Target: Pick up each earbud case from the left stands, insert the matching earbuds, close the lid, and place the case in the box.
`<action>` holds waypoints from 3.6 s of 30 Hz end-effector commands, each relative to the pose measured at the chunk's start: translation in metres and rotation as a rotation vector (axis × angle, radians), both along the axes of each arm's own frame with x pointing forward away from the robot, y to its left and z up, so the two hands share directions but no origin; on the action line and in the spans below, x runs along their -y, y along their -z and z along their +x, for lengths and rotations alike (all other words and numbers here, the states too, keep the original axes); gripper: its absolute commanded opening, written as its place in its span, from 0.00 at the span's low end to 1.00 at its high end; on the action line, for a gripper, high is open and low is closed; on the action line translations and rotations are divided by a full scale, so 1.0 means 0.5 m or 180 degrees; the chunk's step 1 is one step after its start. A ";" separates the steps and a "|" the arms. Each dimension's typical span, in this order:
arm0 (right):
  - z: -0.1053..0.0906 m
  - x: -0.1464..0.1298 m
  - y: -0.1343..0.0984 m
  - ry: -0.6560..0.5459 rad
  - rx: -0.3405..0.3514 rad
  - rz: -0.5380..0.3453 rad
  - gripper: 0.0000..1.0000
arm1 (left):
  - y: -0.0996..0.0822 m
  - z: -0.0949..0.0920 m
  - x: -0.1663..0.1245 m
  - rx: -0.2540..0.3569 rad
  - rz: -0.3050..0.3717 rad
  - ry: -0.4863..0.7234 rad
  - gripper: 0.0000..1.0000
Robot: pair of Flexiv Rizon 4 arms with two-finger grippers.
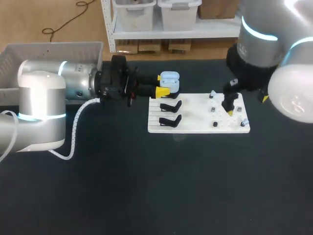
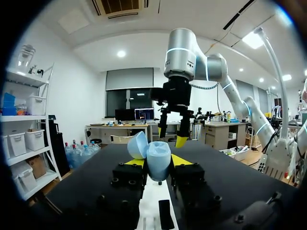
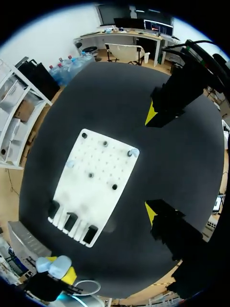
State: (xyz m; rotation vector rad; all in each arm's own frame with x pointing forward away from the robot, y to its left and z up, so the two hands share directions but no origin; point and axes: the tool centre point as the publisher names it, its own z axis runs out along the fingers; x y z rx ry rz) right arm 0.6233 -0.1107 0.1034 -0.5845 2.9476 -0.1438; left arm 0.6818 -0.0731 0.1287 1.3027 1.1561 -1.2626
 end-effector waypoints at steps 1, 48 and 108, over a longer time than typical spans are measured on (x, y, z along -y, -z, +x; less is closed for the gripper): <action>-0.017 0.019 0.031 -0.0085 0.0071 0.0024 1.00 | 0.001 0.001 0.000 0.0001 0.0000 0.0005 0.00; 0.052 0.062 0.178 -0.0338 0.0128 -0.0305 0.41 | 0.001 0.001 0.000 0.0001 0.0000 0.0005 0.00; 0.017 -0.140 -0.140 0.0681 -0.0215 -0.0194 0.00 | 0.001 0.001 0.000 0.0001 0.0000 0.0005 0.00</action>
